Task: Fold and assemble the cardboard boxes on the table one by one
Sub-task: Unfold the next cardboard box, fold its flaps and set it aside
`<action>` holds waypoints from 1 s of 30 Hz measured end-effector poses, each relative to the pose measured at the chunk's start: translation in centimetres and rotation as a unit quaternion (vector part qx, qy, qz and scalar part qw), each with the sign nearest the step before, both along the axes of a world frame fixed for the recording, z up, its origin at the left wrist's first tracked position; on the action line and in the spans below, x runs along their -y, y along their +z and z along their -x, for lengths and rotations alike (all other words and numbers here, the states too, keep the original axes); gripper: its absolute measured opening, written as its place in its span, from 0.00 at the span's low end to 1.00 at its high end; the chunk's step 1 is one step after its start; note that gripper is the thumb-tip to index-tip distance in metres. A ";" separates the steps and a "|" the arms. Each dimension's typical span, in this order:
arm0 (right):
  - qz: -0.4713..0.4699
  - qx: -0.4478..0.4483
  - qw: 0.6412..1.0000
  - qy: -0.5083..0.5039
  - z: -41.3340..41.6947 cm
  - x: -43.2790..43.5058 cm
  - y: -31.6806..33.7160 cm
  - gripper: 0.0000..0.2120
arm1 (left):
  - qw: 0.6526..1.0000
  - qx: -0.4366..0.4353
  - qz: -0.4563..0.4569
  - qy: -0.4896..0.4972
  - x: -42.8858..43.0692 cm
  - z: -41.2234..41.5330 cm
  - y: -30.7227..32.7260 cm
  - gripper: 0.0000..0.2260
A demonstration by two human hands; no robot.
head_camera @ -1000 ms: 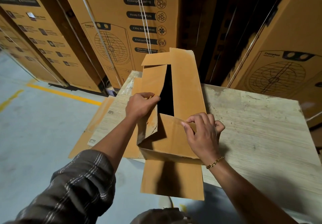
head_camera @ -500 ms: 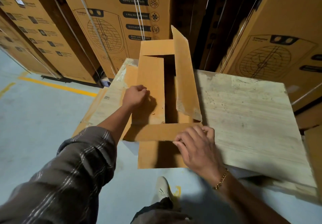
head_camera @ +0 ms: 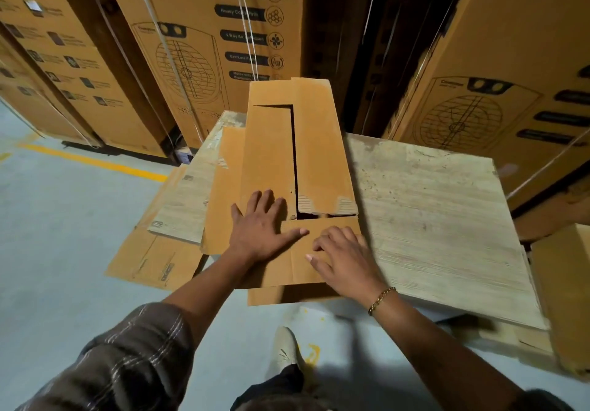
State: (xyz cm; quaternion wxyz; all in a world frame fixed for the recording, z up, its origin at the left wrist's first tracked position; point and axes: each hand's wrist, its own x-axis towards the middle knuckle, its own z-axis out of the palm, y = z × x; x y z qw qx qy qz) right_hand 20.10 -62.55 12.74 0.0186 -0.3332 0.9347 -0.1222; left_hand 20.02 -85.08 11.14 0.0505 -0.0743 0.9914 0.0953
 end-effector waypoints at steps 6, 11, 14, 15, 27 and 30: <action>-0.050 -0.020 0.997 -0.057 5.2 2.2 0.5 0.24 | 0.999 -0.001 0.050 -0.019 -0.1 -2.0 -1.5 0.48; -0.135 -0.033 0.990 -0.012 8.8 2.3 1.5 0.33 | 0.997 -0.009 0.077 -0.024 0.3 -1.5 -2.3 0.43; -0.163 -0.054 0.980 0.097 10.0 2.2 1.9 0.29 | 0.995 -0.024 0.087 -0.030 0.4 -1.3 -2.6 0.40; -0.167 -0.059 0.975 0.135 10.1 2.4 2.0 0.28 | 0.995 -0.023 0.089 -0.031 0.4 -1.2 -2.6 0.39; 0.042 -0.161 0.986 -0.009 11.2 3.7 5.8 0.08 | 0.997 -0.035 0.065 -0.022 0.6 -0.8 -3.0 0.36; 0.034 -0.183 0.972 -0.146 12.5 -1.6 5.7 0.12 | 0.998 -0.034 0.045 -0.014 0.5 -0.8 -2.6 0.37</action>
